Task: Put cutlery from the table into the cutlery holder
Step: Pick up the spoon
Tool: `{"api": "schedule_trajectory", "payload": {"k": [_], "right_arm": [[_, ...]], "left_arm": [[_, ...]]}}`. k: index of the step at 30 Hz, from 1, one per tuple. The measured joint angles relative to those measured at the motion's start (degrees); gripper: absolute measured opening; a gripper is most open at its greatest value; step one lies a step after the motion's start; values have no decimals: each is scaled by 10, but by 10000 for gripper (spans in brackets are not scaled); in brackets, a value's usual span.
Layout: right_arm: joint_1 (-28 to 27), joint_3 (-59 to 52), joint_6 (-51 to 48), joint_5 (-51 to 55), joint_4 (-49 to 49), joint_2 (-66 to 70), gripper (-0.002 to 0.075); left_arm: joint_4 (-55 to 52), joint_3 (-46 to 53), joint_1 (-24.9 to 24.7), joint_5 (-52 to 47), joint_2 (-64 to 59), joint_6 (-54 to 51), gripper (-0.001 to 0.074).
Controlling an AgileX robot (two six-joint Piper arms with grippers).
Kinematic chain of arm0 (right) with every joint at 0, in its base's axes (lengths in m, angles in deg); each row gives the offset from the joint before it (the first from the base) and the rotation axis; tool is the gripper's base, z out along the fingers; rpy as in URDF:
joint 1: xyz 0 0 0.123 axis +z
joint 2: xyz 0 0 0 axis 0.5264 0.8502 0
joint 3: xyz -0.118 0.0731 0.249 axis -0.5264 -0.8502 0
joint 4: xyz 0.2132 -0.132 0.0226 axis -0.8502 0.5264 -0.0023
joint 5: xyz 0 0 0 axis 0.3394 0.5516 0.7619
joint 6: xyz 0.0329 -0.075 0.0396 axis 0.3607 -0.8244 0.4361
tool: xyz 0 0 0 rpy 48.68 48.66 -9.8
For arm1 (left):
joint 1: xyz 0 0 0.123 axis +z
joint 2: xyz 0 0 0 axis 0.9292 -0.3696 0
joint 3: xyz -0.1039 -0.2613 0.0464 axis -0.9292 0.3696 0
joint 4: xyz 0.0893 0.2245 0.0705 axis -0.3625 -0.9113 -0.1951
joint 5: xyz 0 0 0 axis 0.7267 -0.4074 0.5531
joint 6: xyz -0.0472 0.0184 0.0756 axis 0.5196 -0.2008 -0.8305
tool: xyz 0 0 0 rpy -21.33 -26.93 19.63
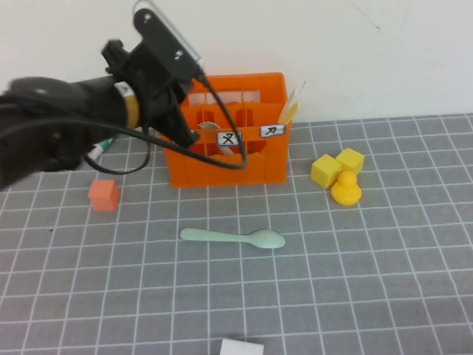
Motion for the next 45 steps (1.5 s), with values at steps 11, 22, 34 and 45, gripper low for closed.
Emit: {"api": "schedule_trajectory", "payload": {"k": [11,22,34,45], "right_arm": [[0,0,0,0,0,0,-3],[0,0,0,0,0,0,-3],[0,0,0,0,0,0,-3],[0,0,0,0,0,0,-3]], "left_arm": [[700,-19,-81,-411,0,-764,1],[1131,-113,-81,-649,-13,-1223,0],[1141,-198,-81,-696,-167,-1218,89],[1120,-200,-81,-676,-245,-1368,418]]}}
